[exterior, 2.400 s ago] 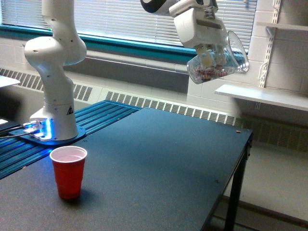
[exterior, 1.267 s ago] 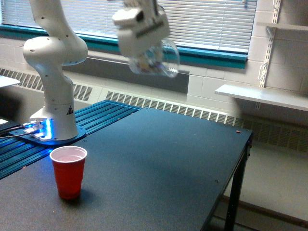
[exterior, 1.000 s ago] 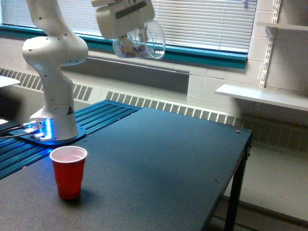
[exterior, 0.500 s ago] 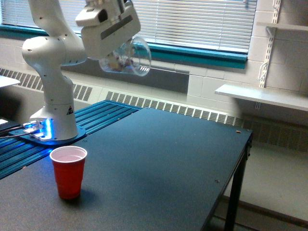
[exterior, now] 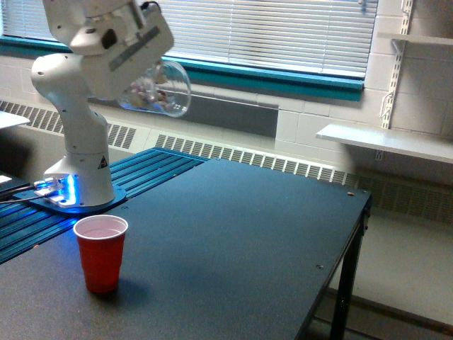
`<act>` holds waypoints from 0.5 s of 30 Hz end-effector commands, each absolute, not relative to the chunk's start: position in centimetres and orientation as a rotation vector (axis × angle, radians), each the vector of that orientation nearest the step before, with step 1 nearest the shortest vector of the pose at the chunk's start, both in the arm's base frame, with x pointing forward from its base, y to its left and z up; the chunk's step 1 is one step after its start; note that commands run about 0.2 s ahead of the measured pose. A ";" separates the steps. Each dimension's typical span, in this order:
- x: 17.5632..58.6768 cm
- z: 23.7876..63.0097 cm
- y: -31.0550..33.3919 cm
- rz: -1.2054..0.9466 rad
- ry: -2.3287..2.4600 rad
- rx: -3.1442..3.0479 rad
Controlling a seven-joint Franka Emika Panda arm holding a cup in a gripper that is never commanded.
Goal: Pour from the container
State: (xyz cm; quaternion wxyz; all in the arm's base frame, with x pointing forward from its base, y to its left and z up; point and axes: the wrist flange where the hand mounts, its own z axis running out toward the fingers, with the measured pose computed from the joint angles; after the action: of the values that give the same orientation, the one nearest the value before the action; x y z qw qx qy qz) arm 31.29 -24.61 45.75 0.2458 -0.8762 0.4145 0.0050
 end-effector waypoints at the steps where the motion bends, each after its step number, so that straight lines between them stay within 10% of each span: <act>1: 29.1 45.5 -26.3 -0.028 1.065 -2.376; 15: 25.9 42.0 -28.7 -0.002 1.038 -2.349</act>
State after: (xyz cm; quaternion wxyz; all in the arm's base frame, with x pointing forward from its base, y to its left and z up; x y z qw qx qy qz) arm 26.75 -28.34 43.84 0.2761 -0.8661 0.4165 -0.0097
